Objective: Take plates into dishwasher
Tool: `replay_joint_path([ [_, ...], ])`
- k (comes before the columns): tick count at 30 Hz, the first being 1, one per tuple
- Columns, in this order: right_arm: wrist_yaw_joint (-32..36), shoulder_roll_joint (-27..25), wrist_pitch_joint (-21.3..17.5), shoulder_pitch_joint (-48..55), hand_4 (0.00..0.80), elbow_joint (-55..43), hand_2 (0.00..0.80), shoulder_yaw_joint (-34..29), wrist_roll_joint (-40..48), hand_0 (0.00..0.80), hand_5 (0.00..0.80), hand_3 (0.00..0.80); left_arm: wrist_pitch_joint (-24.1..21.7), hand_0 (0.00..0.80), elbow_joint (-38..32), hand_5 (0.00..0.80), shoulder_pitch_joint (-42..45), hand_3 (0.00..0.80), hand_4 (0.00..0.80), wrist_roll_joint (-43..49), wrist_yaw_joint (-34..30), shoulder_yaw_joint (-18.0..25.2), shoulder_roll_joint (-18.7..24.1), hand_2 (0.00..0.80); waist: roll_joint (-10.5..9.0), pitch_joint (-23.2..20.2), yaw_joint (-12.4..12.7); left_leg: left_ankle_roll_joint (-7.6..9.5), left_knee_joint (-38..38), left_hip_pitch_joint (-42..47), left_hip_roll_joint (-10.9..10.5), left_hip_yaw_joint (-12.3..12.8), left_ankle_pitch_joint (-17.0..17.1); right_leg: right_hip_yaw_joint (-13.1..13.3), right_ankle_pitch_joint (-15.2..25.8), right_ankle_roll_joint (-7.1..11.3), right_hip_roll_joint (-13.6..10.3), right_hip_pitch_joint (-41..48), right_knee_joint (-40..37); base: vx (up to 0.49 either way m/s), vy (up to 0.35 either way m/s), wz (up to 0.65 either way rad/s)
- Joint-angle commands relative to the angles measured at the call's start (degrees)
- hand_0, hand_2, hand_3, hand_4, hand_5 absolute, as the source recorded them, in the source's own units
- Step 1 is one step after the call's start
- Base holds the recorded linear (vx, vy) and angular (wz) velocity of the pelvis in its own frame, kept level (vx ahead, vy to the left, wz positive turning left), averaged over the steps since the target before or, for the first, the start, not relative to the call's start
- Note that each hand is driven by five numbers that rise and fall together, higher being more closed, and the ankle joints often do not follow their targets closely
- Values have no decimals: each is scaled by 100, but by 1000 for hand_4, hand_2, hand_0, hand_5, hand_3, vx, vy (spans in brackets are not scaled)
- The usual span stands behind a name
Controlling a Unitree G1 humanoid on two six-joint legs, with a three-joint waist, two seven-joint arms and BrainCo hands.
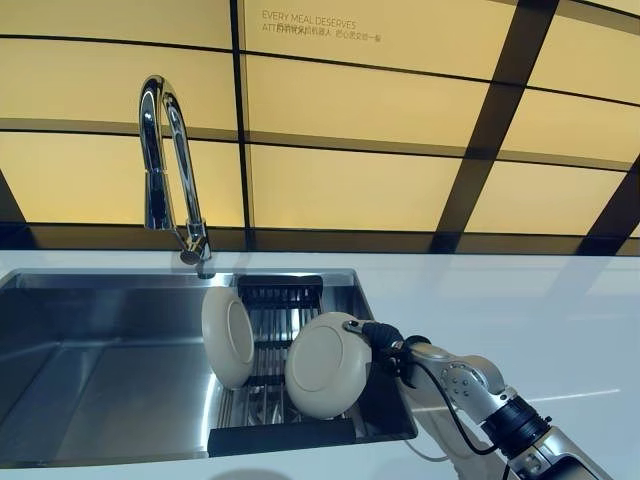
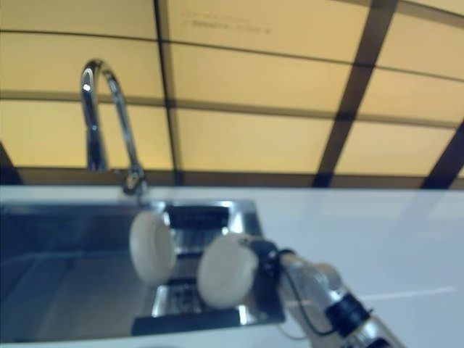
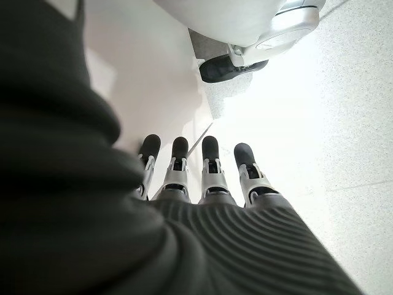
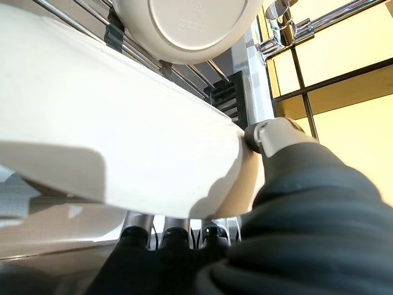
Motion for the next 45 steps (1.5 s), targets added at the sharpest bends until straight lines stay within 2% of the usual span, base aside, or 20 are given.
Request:
replay_joint_path([
  [1, 72, -68, -271, -557, 800, -273, 800, -14, 19, 800, 800, 800, -124, 0, 128, 0, -410, 0, 0, 23, -17, -356, -29, 0, -67, 3, 182, -100, 11, -8, 167, 171, -162, -247, -221, 119, 143, 223, 15, 0, 0, 0],
  [8, 76, -97, -395, -522, 800, -388, 800, -43, 116, 800, 800, 800, -129, 0, 127, 0, -407, 0, 0, 10, -6, -369, -30, 0, -66, 14, 179, -100, 11, -8, 170, 187, -163, -247, -221, 120, 145, 223, 15, 0, 0, 0],
  [21, -21, -358, -1073, -643, 800, -1043, 800, -438, 705, 800, 800, 800, -230, 0, 203, 0, -304, 0, 0, 75, -41, -305, -15, 0, -90, -47, 156, -123, 11, 15, 177, 189, -177, -258, -217, 136, 136, 249, 15, 0, 0, 0],
  [33, 0, -731, -1613, -861, 800, -1379, 800, -828, 718, 800, 800, 800, -387, 0, 393, 0, -223, 0, 0, 88, -76, -329, -62, 0, -115, -127, 104, -90, 11, 88, 158, 218, -233, -229, -225, 159, 97, 299, 15, 6, 23, 0],
  [41, -17, -941, -1904, -780, 800, -1660, 800, -1099, 460, 800, 800, 800, -503, 0, 496, 0, -200, 0, 0, 66, -75, -391, -102, 0, -126, -165, 8, -11, 11, 154, 89, 298, -320, -120, -187, 236, -4, 284, 35, 1, 86, -2],
  [45, 30, -1065, -2089, -681, 800, -1676, 800, -1292, 462, 800, 800, 800, -524, 0, 532, 0, -239, 0, 0, 65, -76, -377, -78, 0, -129, -141, -88, 78, 48, 212, 19, 410, -403, 19, -102, 326, -86, 212, 88, -20, 116, -8],
])
